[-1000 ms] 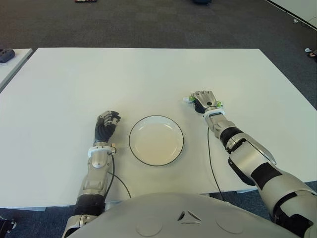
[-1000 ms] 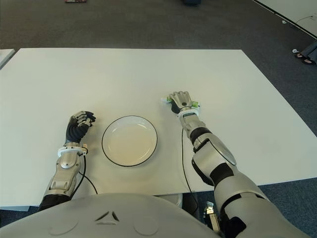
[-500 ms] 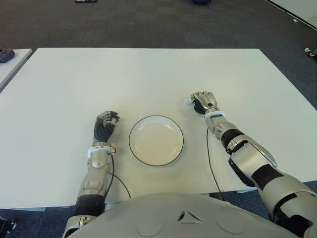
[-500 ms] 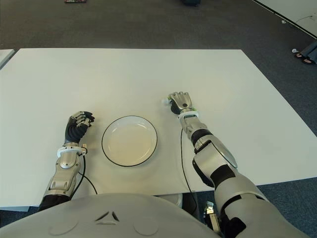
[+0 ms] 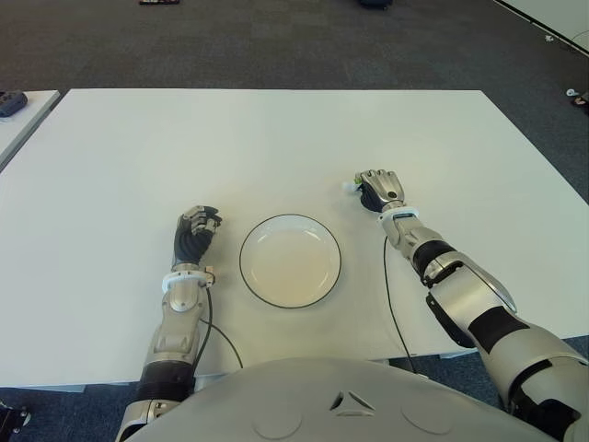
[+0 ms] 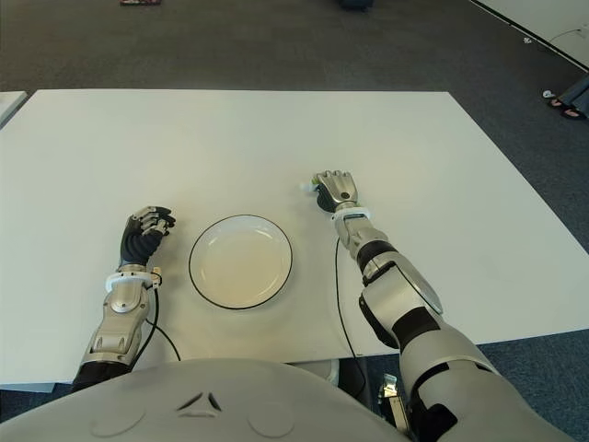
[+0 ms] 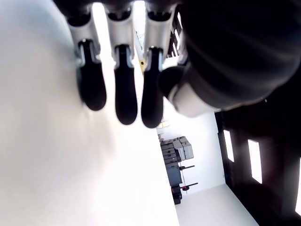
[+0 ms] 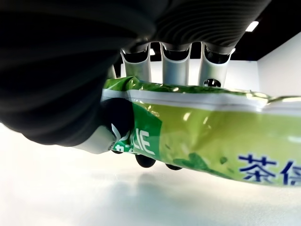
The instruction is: Put the toothpaste on the table into the plate.
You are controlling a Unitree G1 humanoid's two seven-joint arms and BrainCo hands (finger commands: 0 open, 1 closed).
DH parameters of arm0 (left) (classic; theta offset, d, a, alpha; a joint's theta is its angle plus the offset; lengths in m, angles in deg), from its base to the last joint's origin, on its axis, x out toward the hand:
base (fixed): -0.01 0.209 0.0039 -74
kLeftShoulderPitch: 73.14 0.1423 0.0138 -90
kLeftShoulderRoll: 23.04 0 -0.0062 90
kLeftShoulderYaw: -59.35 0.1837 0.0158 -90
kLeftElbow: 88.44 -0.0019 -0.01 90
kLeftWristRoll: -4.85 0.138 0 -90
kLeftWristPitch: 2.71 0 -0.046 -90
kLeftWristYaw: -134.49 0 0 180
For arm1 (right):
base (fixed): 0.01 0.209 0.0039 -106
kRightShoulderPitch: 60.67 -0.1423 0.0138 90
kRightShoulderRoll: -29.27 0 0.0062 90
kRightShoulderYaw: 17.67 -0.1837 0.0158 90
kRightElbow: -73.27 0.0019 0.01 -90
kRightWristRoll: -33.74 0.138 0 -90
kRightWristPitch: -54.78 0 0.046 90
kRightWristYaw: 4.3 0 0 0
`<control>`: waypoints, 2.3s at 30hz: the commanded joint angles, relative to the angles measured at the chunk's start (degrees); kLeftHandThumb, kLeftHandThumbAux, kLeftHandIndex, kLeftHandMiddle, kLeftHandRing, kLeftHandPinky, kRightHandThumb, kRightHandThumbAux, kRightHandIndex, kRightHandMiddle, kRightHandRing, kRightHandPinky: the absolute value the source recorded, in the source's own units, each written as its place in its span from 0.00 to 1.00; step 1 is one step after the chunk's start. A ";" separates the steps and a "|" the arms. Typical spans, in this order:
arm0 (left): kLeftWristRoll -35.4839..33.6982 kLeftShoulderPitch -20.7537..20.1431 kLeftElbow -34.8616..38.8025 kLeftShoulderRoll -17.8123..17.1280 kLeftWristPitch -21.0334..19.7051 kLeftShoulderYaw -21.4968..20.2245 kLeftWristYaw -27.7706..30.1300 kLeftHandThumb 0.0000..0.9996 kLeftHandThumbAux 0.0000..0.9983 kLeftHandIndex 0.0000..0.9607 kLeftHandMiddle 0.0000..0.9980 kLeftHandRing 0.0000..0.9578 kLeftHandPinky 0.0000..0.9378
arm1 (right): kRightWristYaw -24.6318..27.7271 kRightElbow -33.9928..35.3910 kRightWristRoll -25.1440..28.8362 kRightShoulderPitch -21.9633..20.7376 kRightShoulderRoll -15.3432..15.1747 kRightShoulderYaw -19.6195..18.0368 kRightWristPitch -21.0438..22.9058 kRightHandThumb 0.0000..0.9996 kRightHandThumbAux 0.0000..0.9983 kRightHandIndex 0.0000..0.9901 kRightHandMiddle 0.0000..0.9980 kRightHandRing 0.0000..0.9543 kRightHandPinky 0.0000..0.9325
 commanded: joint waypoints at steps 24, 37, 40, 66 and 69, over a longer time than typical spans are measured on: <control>-0.43 -0.88 -1.20 -0.40 -0.38 -0.29 0.41 0.69 0.73 0.44 0.50 0.51 0.50 | -7.95 16.64 4.80 1.97 -2.87 -8.44 -5.22 0.85 0.68 0.42 0.56 0.71 0.70; -0.63 -1.96 -2.48 -0.78 0.94 -0.21 0.60 0.70 0.72 0.44 0.50 0.50 0.50 | -4.98 37.22 4.39 10.90 -4.40 -10.95 -7.02 0.85 0.67 0.42 0.56 0.73 0.73; -0.73 -2.15 -2.77 -0.78 1.36 -0.18 0.64 0.70 0.72 0.44 0.50 0.50 0.50 | -4.09 40.51 4.05 12.88 -4.18 -10.82 -8.12 0.85 0.67 0.42 0.57 0.74 0.74; -1.28 -2.60 -2.36 -0.46 -0.24 -0.15 0.70 0.70 0.72 0.44 0.48 0.48 0.48 | 24.20 53.24 5.63 17.01 -12.06 -5.97 -33.26 0.86 0.67 0.44 0.59 0.74 0.75; -1.44 -2.60 -2.27 -0.37 -0.50 -0.16 0.73 0.70 0.72 0.44 0.48 0.48 0.48 | 25.08 51.09 4.64 16.10 -11.50 -4.97 -35.97 0.86 0.67 0.44 0.59 0.74 0.73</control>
